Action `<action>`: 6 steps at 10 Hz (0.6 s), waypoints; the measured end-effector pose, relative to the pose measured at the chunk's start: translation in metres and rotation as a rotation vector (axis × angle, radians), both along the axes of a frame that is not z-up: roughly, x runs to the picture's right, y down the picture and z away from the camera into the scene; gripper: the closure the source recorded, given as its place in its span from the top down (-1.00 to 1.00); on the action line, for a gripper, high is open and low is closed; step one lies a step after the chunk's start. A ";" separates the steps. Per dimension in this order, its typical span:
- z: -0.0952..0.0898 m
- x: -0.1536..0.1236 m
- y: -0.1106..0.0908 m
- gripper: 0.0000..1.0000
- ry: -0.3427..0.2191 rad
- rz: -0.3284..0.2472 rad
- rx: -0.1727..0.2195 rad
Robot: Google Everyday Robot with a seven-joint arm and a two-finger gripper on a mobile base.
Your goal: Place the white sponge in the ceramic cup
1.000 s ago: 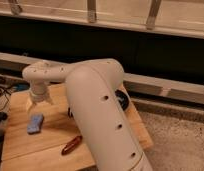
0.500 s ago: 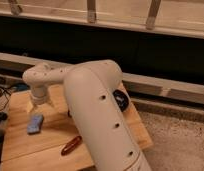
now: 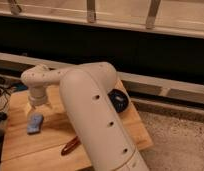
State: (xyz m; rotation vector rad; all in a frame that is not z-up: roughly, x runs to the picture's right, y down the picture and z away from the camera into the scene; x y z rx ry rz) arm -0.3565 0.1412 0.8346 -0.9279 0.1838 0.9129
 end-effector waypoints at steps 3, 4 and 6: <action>0.016 -0.008 0.013 0.60 -0.007 -0.024 -0.042; 0.017 -0.012 0.017 0.60 -0.014 -0.033 -0.055; 0.016 -0.020 0.022 0.60 -0.029 -0.047 -0.072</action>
